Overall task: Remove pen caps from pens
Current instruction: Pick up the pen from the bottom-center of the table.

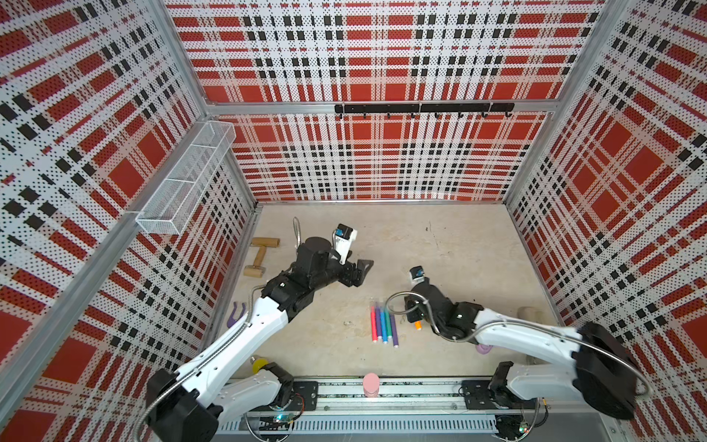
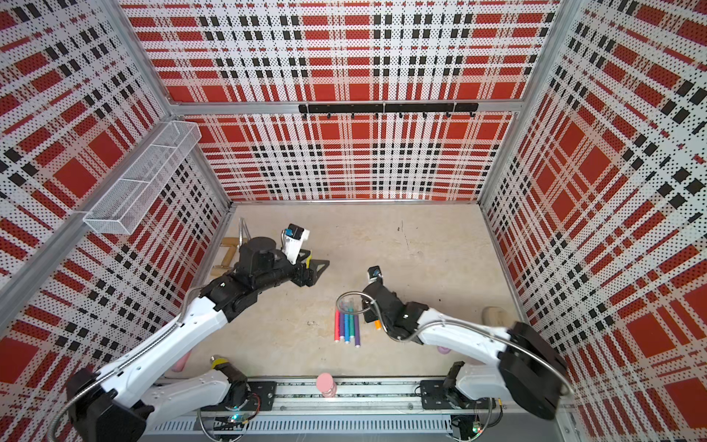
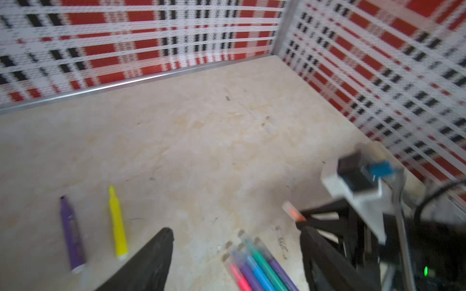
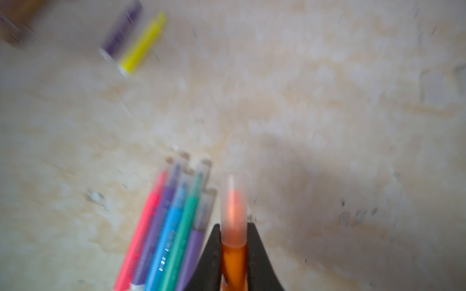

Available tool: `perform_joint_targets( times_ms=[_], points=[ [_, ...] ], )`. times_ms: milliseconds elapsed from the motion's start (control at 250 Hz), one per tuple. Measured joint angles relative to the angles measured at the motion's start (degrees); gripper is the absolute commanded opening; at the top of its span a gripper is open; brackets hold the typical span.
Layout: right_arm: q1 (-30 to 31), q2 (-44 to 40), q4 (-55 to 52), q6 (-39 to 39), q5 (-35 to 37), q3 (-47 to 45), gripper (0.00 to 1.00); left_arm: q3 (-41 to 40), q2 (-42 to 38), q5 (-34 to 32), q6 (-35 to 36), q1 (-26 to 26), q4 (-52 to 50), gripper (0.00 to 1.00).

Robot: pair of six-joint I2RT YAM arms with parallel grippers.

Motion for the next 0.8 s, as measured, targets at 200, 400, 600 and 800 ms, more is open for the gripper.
perform_joint_targets(
  times_ms=[200, 400, 600, 800],
  points=[
    [-3.4, -16.9, 10.6, -5.4, -6.3, -1.3, 0.02, -4.6, -2.6, 11.2, 0.2, 0.2, 2.3, 0.80],
    [-3.4, -17.5, 24.3, -7.1, -16.3, -3.4, 0.03, -5.1, 0.1, 22.4, -2.5, -0.8, 7.0, 0.71],
    [-3.5, -11.4, 39.2, -6.5, -26.3, -7.9, 0.02, -5.1, 1.2, 27.4, -2.8, -5.8, 10.6, 0.72],
    [-3.6, -7.5, 49.0, -5.1, -29.9, -9.2, 0.02, -6.2, -0.2, 26.8, -2.1, -8.3, 13.9, 0.69]
  ],
)
